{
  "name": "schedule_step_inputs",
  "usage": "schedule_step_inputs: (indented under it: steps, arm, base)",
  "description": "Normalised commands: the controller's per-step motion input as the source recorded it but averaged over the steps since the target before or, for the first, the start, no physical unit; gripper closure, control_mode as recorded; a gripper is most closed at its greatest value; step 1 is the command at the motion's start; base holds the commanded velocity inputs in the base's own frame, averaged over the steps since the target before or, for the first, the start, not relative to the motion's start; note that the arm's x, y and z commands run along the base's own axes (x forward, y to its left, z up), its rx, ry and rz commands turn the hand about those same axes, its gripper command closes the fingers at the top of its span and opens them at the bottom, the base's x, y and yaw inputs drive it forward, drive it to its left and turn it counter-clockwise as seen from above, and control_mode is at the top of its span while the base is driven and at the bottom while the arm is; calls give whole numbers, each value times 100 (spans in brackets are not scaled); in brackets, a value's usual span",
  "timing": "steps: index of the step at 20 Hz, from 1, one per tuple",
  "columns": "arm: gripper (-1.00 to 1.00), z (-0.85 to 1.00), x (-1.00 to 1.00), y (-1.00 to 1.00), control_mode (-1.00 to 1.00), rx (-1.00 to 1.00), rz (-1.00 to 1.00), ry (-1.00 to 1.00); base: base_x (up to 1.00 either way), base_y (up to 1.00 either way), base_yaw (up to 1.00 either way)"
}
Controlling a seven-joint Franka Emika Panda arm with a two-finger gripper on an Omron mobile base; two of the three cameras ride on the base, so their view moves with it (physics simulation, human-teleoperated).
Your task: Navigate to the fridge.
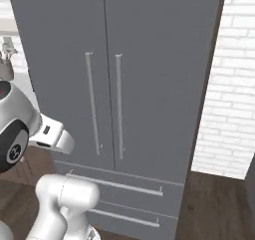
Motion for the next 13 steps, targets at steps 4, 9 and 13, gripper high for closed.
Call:
schedule_step_inputs:
  steps: [4, 9, 13]
  arm:
    - [-100, 0, 0, 0, 100, 0, 0, 0]
    - [-100, 0, 0, 0, 100, 0, 0, 0]
    - [-100, 0, 0, 0, 100, 0, 0, 0]
  base:
    - [75, -48, 35]
    - [51, -37, 22]
    - [28, -8, 2]
